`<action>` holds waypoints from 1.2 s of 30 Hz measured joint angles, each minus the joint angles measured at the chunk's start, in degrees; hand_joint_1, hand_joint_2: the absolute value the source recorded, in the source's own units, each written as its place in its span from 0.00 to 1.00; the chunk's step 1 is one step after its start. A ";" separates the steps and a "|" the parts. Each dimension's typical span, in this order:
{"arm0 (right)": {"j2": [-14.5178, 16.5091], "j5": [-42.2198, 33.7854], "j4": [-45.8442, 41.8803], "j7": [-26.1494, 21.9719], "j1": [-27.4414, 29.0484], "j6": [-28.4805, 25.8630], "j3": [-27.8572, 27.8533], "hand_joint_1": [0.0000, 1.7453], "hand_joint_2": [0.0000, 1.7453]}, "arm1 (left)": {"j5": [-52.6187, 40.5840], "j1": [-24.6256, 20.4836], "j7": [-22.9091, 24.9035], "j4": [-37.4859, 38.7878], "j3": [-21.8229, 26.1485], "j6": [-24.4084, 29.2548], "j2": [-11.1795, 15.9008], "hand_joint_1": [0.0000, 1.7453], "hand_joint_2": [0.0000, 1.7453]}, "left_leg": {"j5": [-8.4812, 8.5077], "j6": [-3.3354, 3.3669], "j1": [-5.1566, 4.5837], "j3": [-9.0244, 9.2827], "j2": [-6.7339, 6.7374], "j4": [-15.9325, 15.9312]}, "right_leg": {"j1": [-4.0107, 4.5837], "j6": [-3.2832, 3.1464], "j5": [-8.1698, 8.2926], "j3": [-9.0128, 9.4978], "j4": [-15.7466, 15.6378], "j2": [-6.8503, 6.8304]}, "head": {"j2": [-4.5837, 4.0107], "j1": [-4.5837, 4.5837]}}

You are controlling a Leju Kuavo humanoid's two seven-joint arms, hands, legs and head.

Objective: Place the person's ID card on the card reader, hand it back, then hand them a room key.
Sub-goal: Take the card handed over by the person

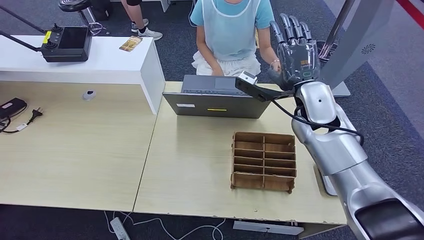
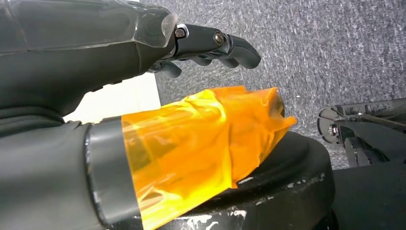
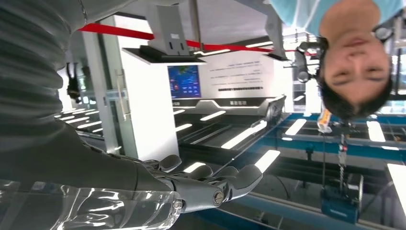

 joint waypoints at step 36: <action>1.49 -2.00 26.18 0.96 -8.75 -2.39 -5.22 0.00 1.00 | -1.24 -0.06 0.69 0.00 -1.63 -0.73 -0.02 0.00 0.00 | 0.02 -0.03 0.00 0.01 -0.02 0.01 | 0.00 -0.01 0.01 -0.01 0.00 0.01 | 0.00 0.01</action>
